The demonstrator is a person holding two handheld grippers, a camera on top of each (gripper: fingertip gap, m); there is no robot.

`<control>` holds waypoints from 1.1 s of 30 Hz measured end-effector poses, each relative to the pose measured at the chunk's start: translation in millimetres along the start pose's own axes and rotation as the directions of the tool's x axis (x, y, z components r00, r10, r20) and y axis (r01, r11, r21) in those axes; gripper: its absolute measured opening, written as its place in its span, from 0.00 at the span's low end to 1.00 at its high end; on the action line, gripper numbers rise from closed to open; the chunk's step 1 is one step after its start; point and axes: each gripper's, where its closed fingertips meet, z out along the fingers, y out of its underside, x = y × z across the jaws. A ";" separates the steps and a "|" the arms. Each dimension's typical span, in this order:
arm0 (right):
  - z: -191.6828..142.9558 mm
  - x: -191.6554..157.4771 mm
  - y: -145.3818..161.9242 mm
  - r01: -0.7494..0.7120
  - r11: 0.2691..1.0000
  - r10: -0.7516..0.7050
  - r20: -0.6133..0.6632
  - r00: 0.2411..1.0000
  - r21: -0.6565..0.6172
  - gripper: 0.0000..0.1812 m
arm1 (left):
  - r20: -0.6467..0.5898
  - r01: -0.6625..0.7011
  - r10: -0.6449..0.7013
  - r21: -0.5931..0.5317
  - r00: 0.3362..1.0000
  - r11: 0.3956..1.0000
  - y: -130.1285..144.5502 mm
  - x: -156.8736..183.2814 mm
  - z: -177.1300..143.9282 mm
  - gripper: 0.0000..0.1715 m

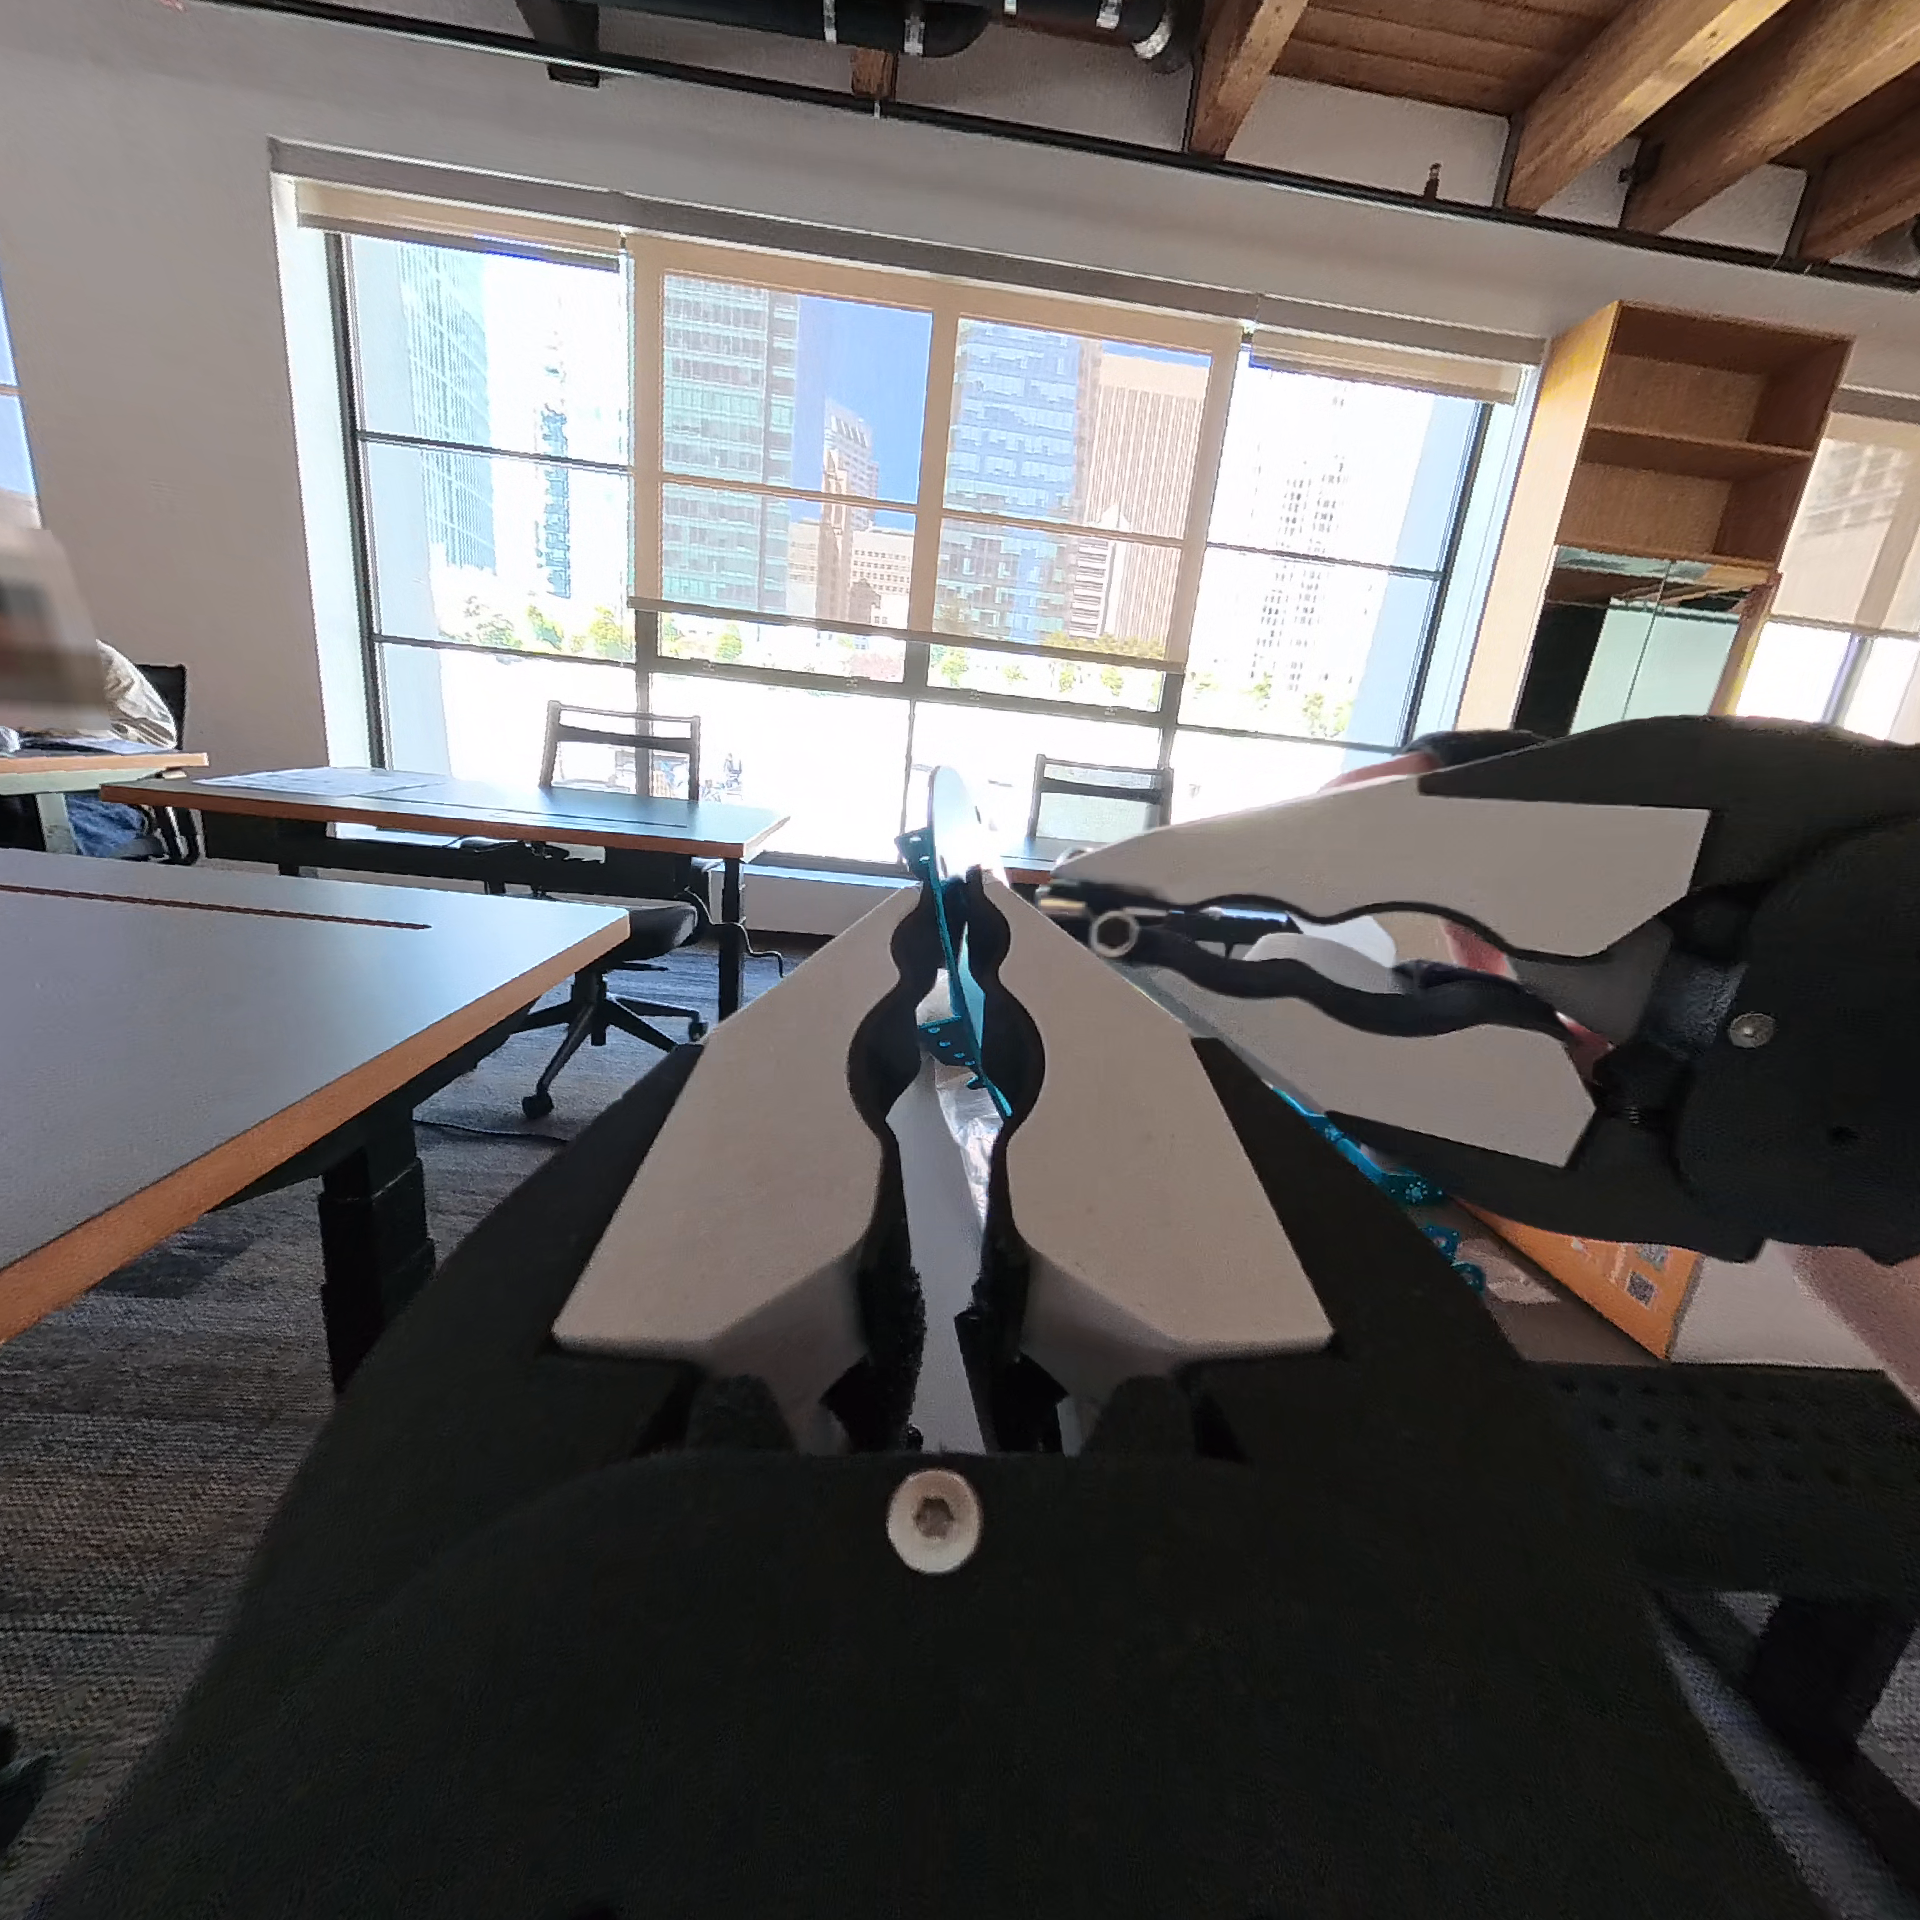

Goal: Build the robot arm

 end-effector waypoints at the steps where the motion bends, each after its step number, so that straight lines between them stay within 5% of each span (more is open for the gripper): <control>1: 1.3 -0.5 1.2 0.024 1.000 -0.024 0.001 1.000 -0.006 0.04 | 0.002 -0.018 0.018 -0.002 1.000 1.000 0.4 1.4 0.0 0.01; 19: -2.0 -0.3 4.5 0.076 0.996 -0.077 0.015 0.997 0.038 0.04 | -0.006 -0.164 0.164 -0.024 0.986 0.986 5.1 15.8 -1.6 0.01; 27: -1.4 -7.6 8.9 0.211 0.977 -0.212 0.022 0.977 0.017 0.04 | -0.018 -0.152 0.151 -0.092 0.988 0.984 11.5 17.8 1.7 0.01; 33: -4.4 -4.4 8.1 -0.007 0.999 0.005 0.049 0.999 0.044 0.04 | -0.023 -0.194 0.192 -0.065 0.981 0.979 8.7 21.2 0.3 0.01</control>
